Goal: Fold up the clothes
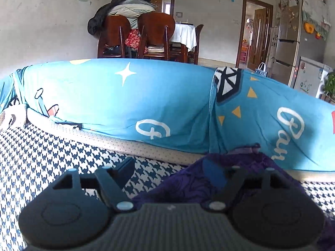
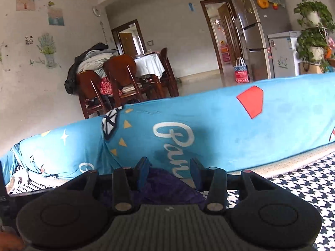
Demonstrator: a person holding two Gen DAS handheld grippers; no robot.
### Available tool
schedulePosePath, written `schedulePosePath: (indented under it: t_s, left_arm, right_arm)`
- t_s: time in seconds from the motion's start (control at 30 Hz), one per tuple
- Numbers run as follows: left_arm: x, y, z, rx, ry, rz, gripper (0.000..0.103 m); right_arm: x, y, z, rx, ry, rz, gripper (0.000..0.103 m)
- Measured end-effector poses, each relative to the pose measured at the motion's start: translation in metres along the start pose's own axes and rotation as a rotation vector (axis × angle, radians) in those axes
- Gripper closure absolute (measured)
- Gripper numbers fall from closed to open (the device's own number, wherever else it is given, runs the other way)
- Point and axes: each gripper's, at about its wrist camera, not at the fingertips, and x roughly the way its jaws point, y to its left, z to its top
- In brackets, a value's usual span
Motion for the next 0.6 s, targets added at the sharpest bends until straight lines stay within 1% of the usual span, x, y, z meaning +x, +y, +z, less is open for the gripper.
schedulePosePath:
  t_s: [0.1, 0.17, 0.23, 0.3, 0.37, 0.53, 0.6]
  left_arm:
    - [-0.015, -0.002, 0.001, 0.016, -0.009, -0.047, 0.027]
    - [-0.025, -0.007, -0.001, 0.022, -0.001, -0.072, 0.023]
    - [-0.037, -0.011, -0.005, 0.018, 0.019, -0.111, 0.023]
    - [-0.049, -0.016, -0.015, 0.033, 0.038, -0.138, 0.022]
    - [-0.059, -0.02, -0.026, 0.047, 0.054, -0.157, 0.018]
    - [-0.078, -0.029, -0.054, 0.082, 0.095, -0.196, 0.014]
    - [-0.083, -0.032, -0.063, 0.096, 0.111, -0.205, 0.012]
  right_arm:
    - [-0.006, -0.015, -0.001, -0.014, 0.016, -0.05, 0.06]
    - [-0.009, -0.023, -0.002, -0.03, 0.04, -0.071, 0.06]
    - [-0.012, -0.031, -0.005, -0.047, 0.066, -0.097, 0.059]
    - [-0.014, -0.04, -0.008, -0.067, 0.091, -0.129, 0.055]
    - [-0.016, -0.05, -0.013, -0.076, 0.114, -0.164, 0.049]
    - [-0.021, -0.078, -0.025, -0.076, 0.193, -0.223, 0.047]
    - [-0.023, -0.086, -0.031, -0.092, 0.23, -0.229, 0.043]
